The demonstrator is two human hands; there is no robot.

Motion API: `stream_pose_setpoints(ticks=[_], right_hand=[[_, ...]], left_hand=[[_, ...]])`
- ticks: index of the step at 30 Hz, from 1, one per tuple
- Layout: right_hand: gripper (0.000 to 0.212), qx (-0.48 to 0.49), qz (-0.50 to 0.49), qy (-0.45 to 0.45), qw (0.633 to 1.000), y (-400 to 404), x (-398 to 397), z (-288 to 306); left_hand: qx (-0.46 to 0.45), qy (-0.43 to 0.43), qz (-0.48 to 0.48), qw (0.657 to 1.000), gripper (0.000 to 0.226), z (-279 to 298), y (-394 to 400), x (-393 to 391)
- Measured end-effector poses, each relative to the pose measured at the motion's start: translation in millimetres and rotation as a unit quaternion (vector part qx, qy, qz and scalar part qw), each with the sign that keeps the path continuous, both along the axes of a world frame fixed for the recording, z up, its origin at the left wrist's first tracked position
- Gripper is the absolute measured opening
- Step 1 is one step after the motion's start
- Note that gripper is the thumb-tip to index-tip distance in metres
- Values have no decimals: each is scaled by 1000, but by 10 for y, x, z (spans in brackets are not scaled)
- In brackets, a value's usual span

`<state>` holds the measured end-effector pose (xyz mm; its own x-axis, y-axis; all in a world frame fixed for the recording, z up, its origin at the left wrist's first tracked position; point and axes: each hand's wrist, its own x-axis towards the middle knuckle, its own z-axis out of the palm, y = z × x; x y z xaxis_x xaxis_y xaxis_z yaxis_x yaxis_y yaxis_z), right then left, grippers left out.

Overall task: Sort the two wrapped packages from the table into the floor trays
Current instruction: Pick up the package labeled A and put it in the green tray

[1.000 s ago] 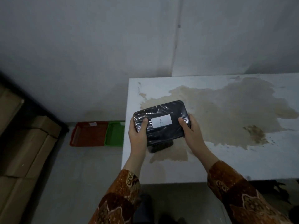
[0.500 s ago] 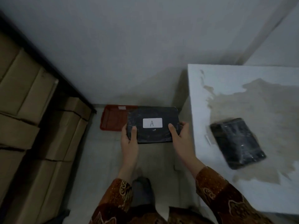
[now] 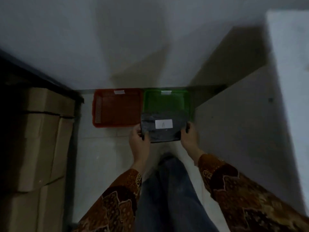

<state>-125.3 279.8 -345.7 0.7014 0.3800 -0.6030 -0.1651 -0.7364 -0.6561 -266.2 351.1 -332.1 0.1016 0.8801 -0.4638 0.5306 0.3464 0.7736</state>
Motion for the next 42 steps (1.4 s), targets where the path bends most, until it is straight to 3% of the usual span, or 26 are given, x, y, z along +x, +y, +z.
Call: stream_pose_setpoints(ticks=[6, 12, 16, 21, 27, 33, 38, 42], right_hand=[[39, -36, 2, 43, 998, 603, 628, -1801], [44, -50, 15, 93, 994, 839, 1112, -3119], [47, -48, 32, 103, 993, 871, 1219, -3686], [48, -30, 71, 82, 994, 858, 1243, -3896], [50, -14, 49, 80, 995, 694, 1052, -3196], [32, -34, 31, 43, 998, 511, 576, -1483], [33, 0, 74, -107, 991, 220, 193, 400], [33, 13, 158, -298, 941, -333, -4, 1759]], left_hand=[[-58, -15, -106, 993, 38, -1792, 682, 600], [-159, -2, -175, 972, 39, -3230, 1166, 1042], [-216, -12, -158, 964, 41, -3838, 1253, 1131], [-199, 1, -167, 966, 40, -4076, 1256, 1130], [-138, 28, -220, 965, 39, -3338, 1119, 880], [-6, 152, -343, 927, 31, -1590, 885, 507], [125, 188, -411, 883, 37, 186, 611, 321], [257, 183, -444, 838, 36, 1400, 292, 260]])
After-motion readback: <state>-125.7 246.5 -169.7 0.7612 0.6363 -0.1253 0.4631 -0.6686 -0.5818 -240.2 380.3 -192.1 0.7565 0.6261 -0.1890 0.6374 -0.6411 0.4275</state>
